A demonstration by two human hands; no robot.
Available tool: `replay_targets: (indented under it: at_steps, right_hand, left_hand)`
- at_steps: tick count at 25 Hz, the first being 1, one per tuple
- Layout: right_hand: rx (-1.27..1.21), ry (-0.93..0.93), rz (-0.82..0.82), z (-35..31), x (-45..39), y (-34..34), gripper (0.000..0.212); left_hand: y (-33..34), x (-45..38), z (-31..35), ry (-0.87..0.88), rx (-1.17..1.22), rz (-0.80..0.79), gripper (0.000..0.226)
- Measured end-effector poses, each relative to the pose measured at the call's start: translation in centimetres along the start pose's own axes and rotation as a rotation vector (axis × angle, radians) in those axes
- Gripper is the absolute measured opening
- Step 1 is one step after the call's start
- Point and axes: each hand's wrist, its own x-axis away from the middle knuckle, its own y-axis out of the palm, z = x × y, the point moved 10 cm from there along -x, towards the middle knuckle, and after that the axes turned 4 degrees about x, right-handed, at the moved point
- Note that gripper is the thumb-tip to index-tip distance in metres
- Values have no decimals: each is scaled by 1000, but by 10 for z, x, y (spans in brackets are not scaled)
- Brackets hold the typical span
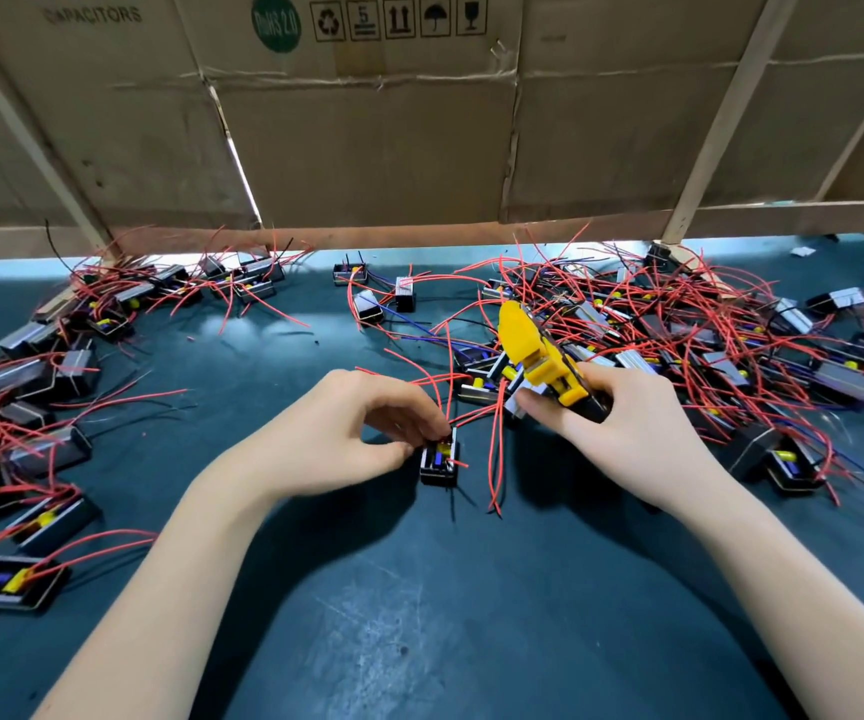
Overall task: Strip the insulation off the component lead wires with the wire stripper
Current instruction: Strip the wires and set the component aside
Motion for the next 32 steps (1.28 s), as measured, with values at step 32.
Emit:
replay_targets:
  at_steps: [32]
  right_hand:
    - [256,9,125,9,-2,-5,52]
  left_hand:
    - [27,-10,16,116,-29,45,13]
